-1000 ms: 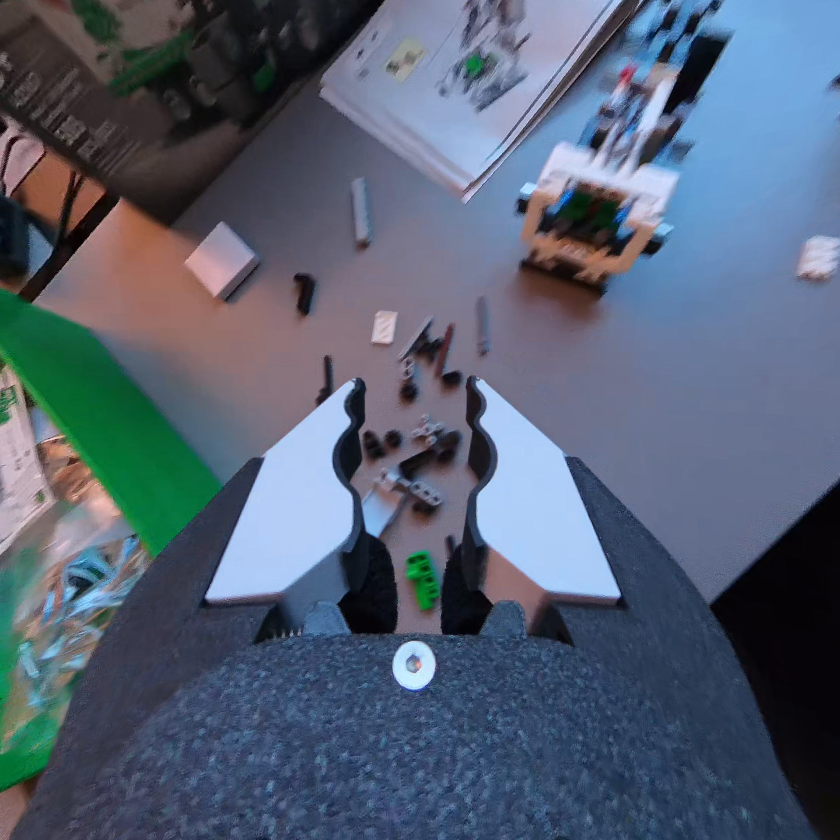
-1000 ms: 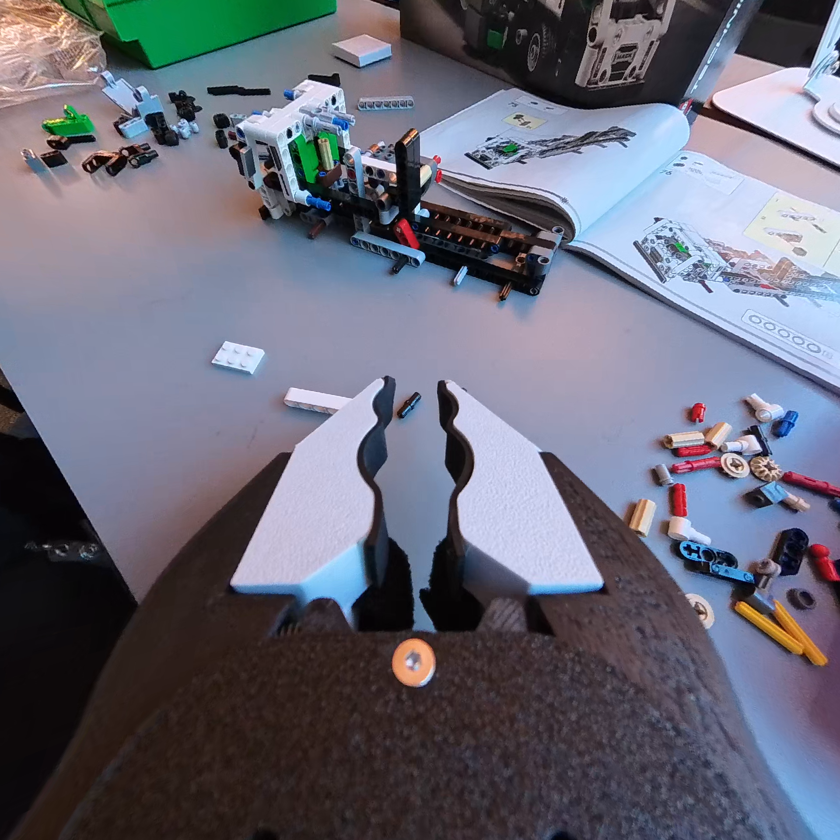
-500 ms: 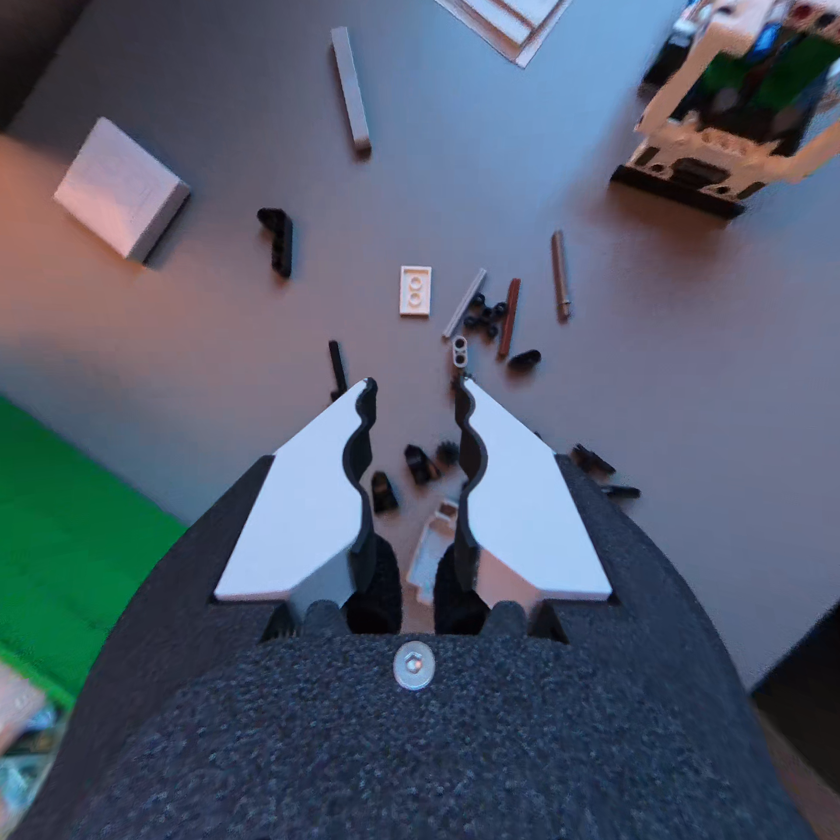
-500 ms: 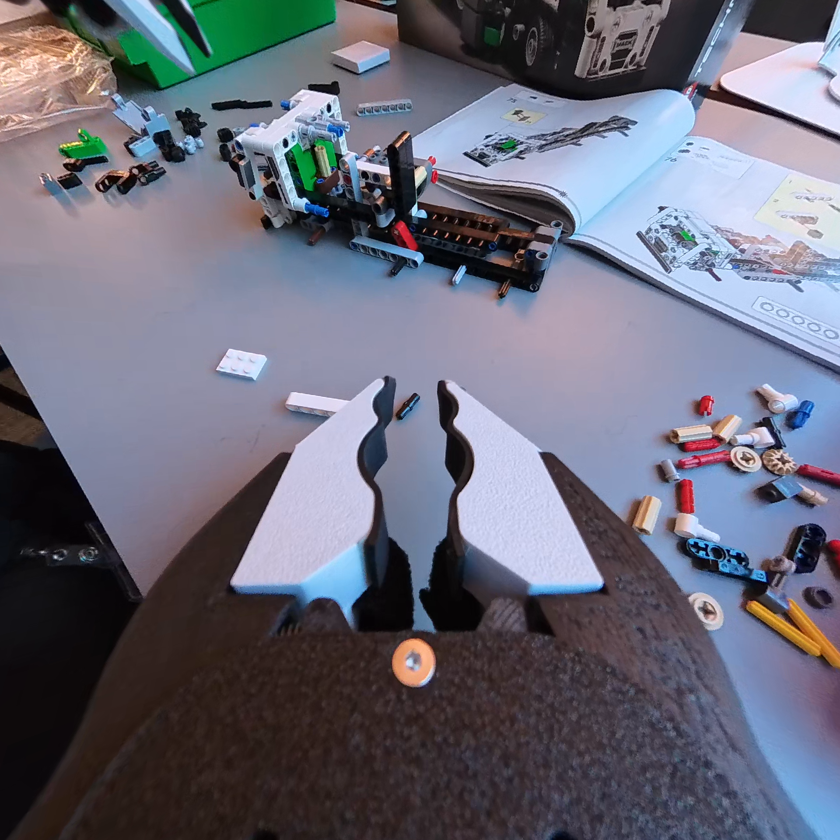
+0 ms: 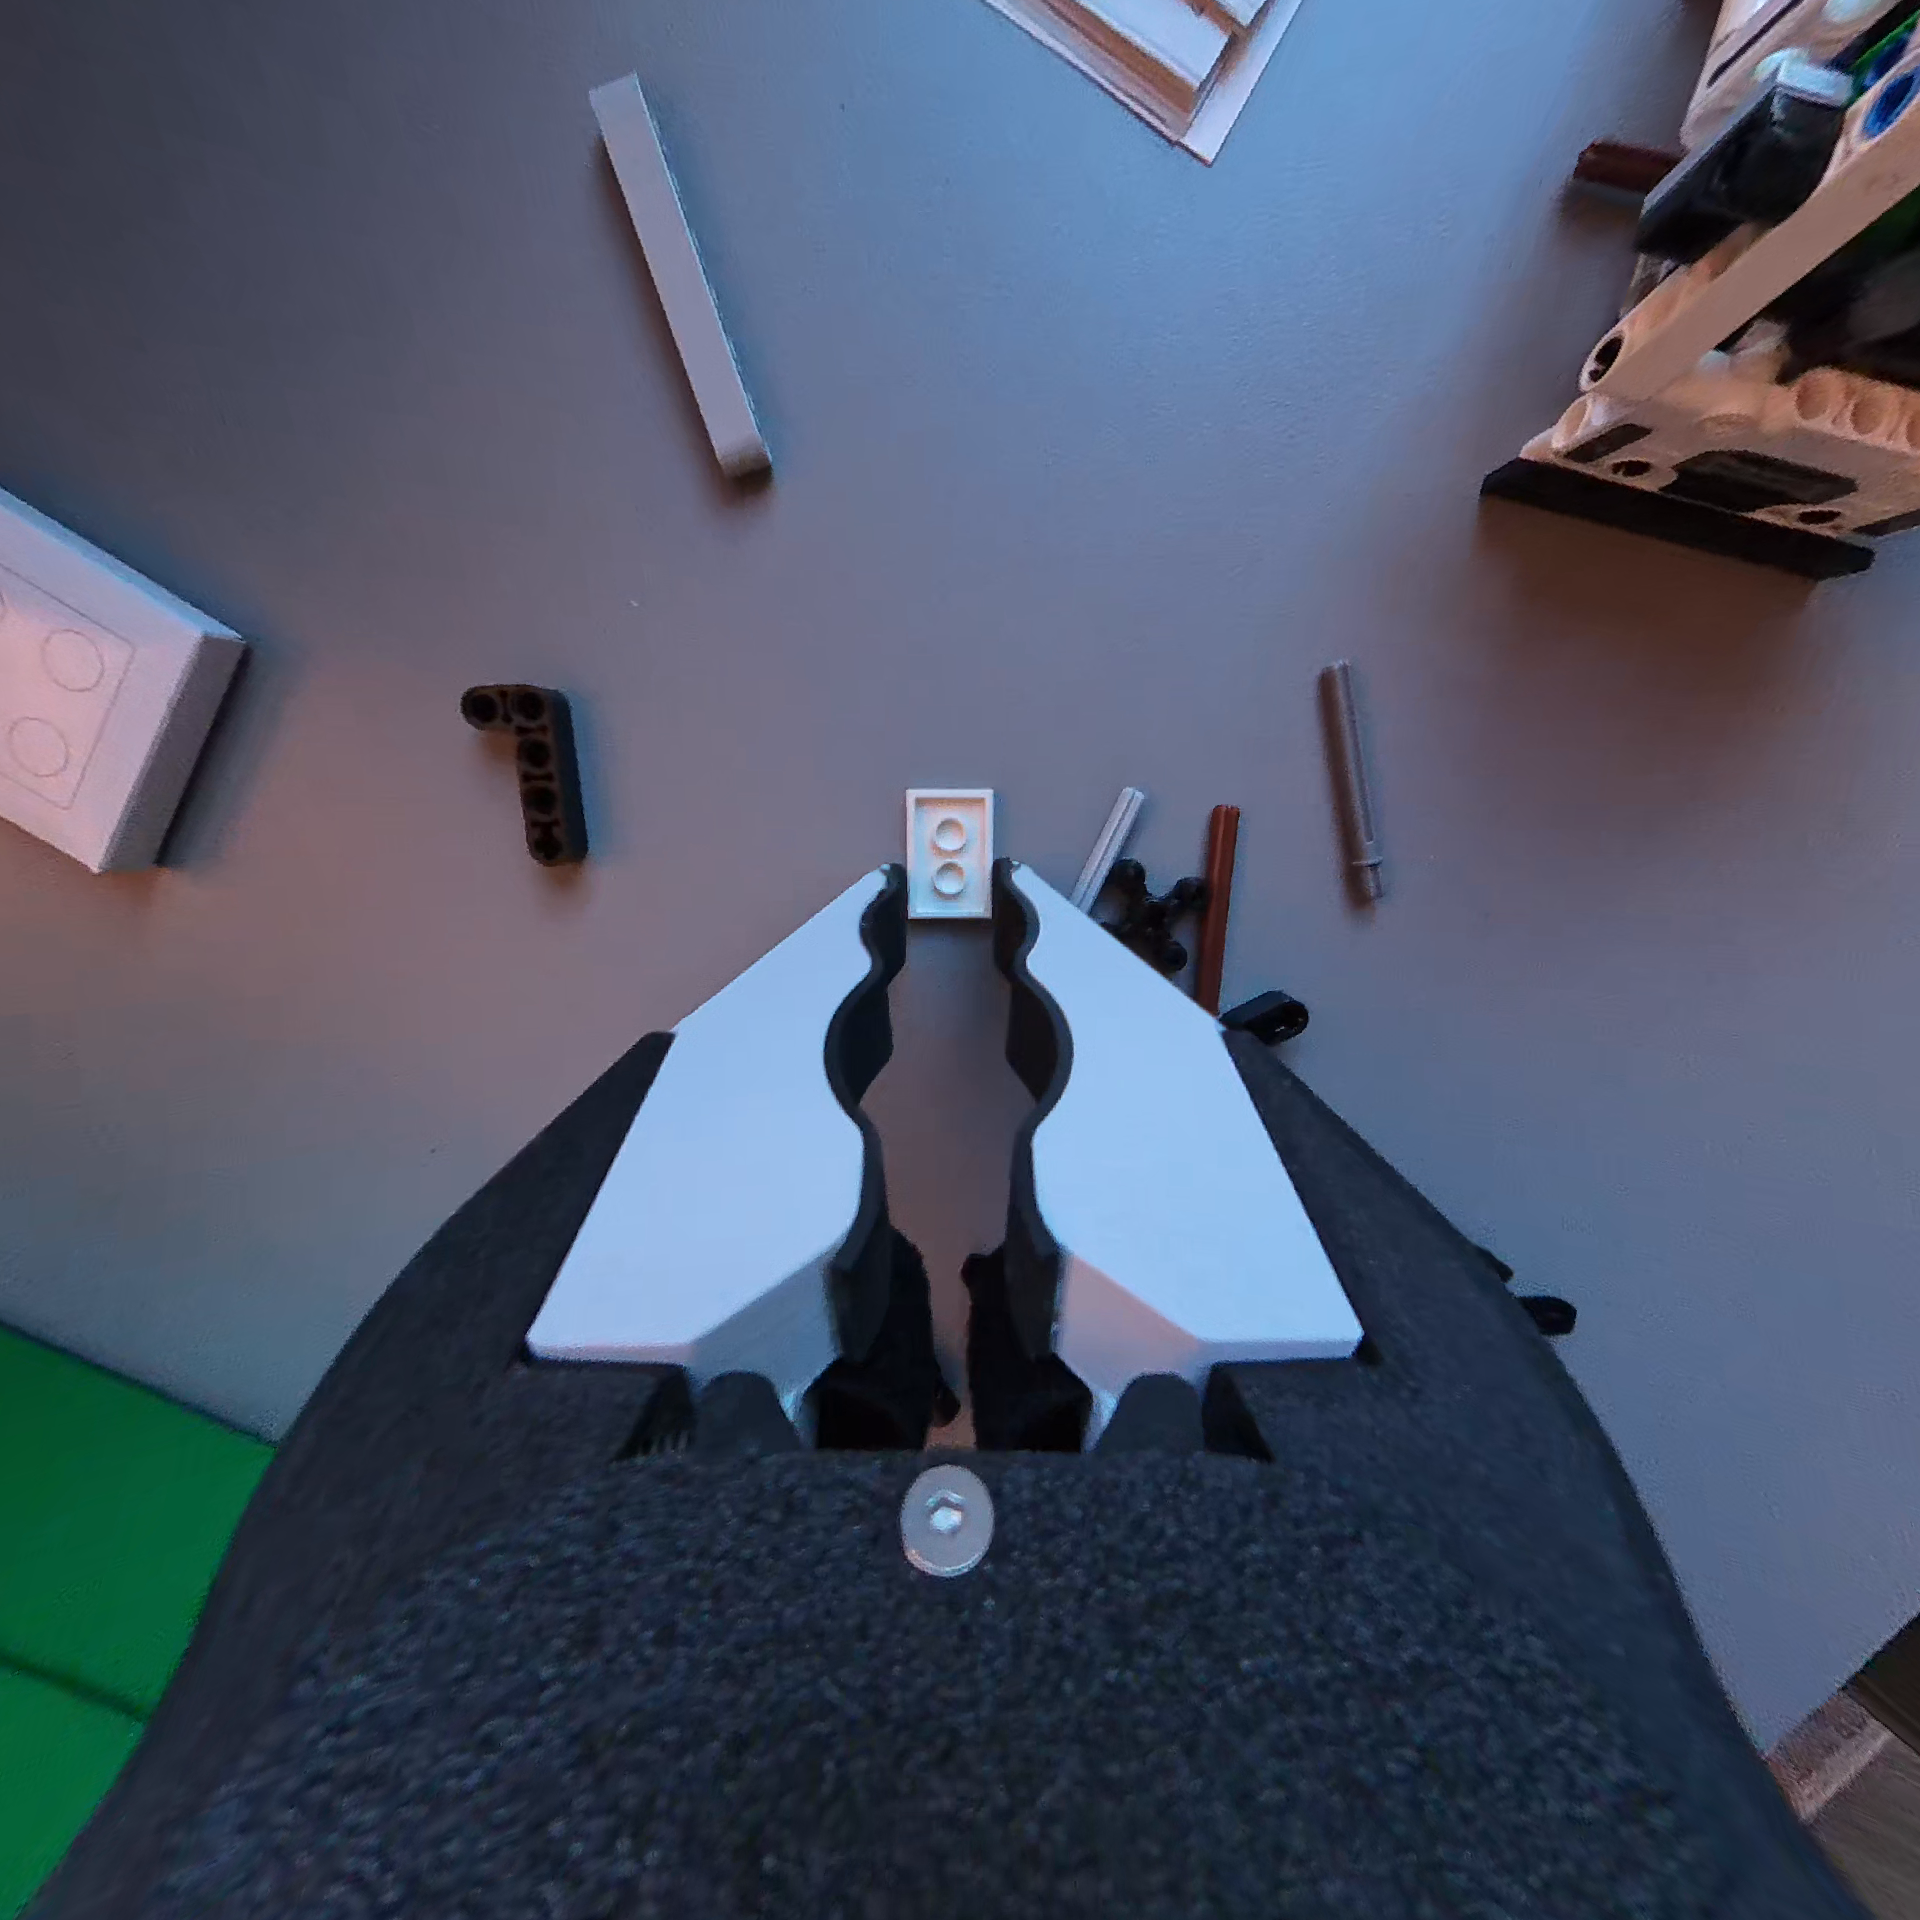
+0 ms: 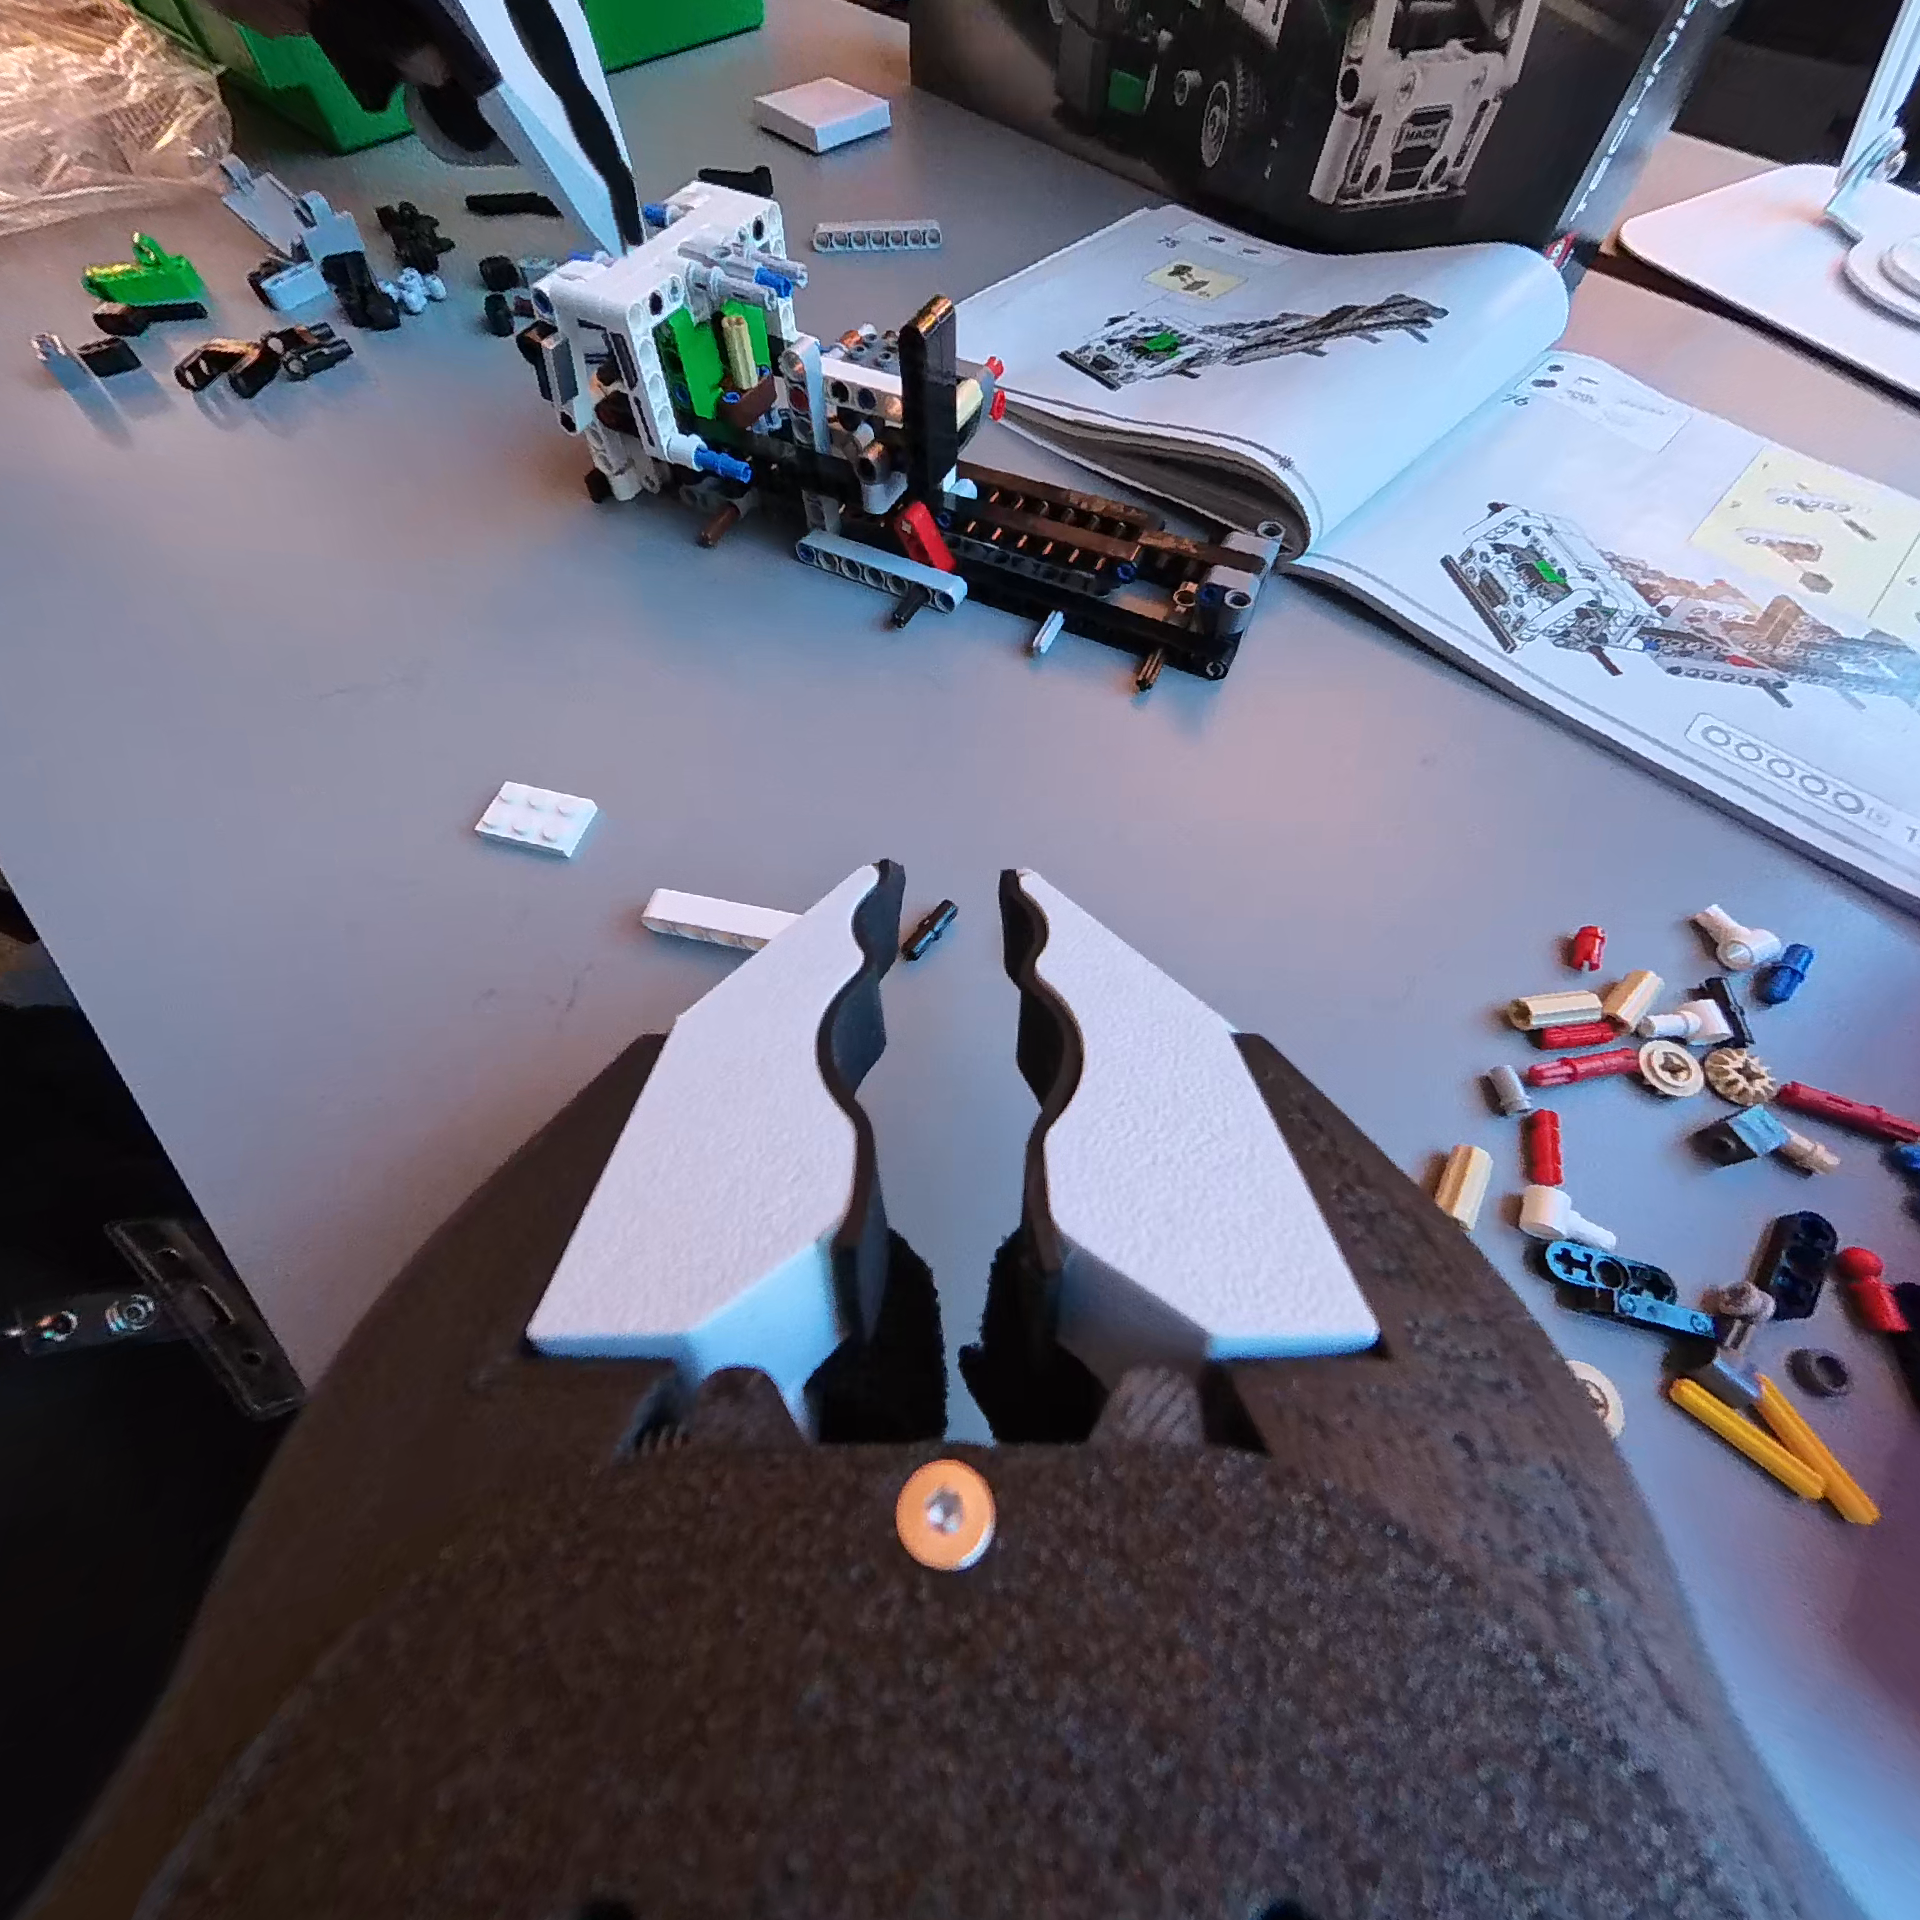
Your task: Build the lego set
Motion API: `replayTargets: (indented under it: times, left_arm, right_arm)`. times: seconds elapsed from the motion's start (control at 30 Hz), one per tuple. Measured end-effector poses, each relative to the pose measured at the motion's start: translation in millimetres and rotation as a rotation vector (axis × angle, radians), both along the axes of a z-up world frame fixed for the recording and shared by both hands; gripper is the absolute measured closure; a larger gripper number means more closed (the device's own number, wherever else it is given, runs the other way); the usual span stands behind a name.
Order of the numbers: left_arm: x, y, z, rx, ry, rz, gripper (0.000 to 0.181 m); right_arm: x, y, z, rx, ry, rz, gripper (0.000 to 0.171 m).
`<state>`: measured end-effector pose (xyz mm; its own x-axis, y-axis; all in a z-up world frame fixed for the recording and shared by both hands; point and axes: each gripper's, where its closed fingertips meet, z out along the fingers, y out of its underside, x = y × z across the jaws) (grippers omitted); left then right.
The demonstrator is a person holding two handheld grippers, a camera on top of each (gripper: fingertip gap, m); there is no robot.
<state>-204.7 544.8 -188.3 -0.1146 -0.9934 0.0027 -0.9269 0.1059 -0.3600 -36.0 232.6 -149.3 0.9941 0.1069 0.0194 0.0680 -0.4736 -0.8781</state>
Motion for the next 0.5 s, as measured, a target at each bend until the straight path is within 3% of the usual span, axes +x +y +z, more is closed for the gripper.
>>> replayTargets:
  times: [0.13, 0.23, 0.37, 0.5]
  left_arm:
    - [3, -8, 6, -0.024, -0.049, -0.002, 0.166]
    - [13, -36, 42, -0.138, -0.208, 0.027, 0.166]
    - [32, -153, 134, -0.650, -0.495, -0.101, 0.166]
    - [41, -251, 152, -0.924, -0.320, -0.312, 0.167]
  right_arm:
    - [0, 0, -1, -0.005, 0.005, 0.001, 0.153]
    - [-1, 0, 5, 0.031, -0.004, 0.003, 0.154]
    - [-32, 8, 26, 0.077, -0.023, 0.194, 0.141]
    - [-77, 26, 79, 0.184, -0.035, 0.490, 0.143]
